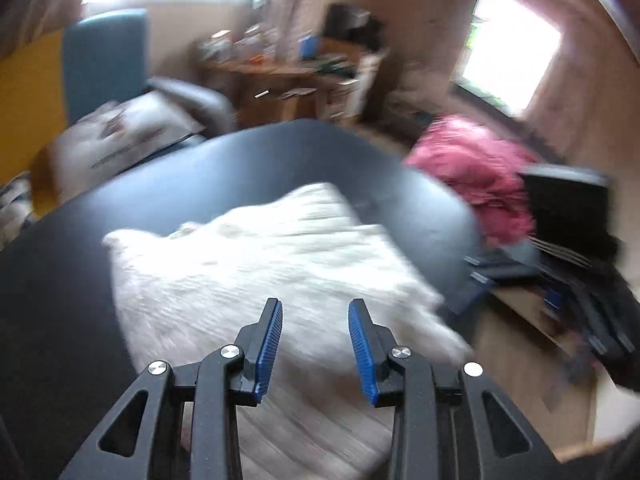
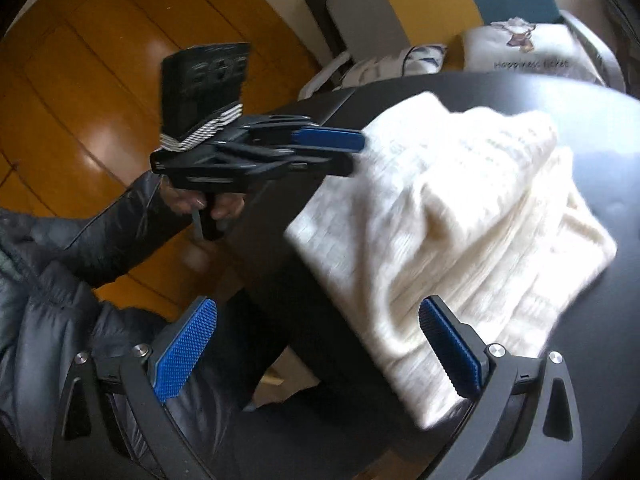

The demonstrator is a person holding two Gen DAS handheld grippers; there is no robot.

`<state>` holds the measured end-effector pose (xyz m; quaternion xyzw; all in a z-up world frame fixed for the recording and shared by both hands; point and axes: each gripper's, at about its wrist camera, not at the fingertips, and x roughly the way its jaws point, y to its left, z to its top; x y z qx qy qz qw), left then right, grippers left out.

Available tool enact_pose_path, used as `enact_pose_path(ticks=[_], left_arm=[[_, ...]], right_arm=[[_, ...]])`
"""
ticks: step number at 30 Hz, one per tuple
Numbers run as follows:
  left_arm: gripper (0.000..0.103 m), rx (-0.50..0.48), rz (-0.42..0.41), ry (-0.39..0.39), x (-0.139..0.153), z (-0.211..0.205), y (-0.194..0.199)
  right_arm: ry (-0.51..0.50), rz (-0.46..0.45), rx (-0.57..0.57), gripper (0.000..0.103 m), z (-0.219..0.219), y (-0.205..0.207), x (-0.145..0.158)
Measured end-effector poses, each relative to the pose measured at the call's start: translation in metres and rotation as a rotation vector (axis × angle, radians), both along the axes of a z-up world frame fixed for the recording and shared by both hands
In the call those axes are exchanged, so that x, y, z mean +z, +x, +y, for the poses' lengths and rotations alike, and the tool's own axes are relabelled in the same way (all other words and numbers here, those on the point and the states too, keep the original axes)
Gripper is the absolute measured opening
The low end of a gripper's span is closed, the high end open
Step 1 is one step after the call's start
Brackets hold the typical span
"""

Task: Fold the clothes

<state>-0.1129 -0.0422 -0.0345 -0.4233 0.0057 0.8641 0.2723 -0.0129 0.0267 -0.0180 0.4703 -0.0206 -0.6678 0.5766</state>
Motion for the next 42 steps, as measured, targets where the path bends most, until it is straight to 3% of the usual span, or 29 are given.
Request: enact_pose_path(ticks=[2,5,7,8,9,13,17,23,27,31,33,34,39,42], left_arm=[[0.033,0.025,-0.005,-0.054,-0.010,0.004,-0.014],[0.034,-0.039,-0.009,-0.097,-0.018,0.028,-0.017],[0.035,-0.076,0.001,-0.218,-0.043,0.056,-0.016],[0.035,-0.067,0.030,-0.230,-0.048,0.063,-0.015],[0.035,-0.057,0.044,-0.215,-0.047,0.065,-0.013],[0.035,-0.047,0.001,-0.012,-0.030,0.044,-0.012],[0.035,-0.059,0.010,0.074,-0.016,0.028,0.003],[0.035,-0.121,0.029,-0.022,0.013,0.037,-0.001],[0.037,-0.257,0.013,-0.063,0.035,0.073,-0.016],[0.037,-0.410,0.001,-0.272,0.024,0.128,-0.030],[0.037,-0.476,0.002,-0.406,0.012,0.150,-0.026],[0.037,-0.505,0.000,-0.463,0.006,0.158,-0.023],[0.037,-0.514,-0.026,-0.551,-0.012,0.162,-0.013],[0.037,-0.473,-0.038,-0.578,-0.016,0.156,-0.011]], right_arm=[[0.002,-0.027,0.050,0.103,-0.013,-0.006,-0.011],[0.016,-0.097,0.167,0.103,-0.033,0.001,-0.040],[0.016,-0.123,0.219,0.103,-0.038,0.012,-0.053],[0.012,-0.112,0.233,0.103,-0.038,0.015,-0.057],[-0.001,-0.096,0.226,0.103,-0.034,0.016,-0.057],[-0.033,-0.111,0.113,0.103,-0.006,0.009,-0.044],[0.001,-0.020,-0.015,0.103,0.019,0.017,-0.023],[0.147,0.100,-0.153,0.103,0.027,0.035,-0.013],[0.123,0.109,-0.186,0.103,0.030,0.035,-0.016],[0.097,0.082,-0.225,0.103,0.036,0.031,-0.028],[0.083,0.070,-0.246,0.098,0.043,0.029,-0.034],[0.068,0.069,-0.259,0.088,0.048,0.029,-0.034],[0.031,0.097,-0.273,0.070,0.062,0.031,-0.032],[0.043,0.132,-0.275,0.040,0.063,0.029,-0.035]])
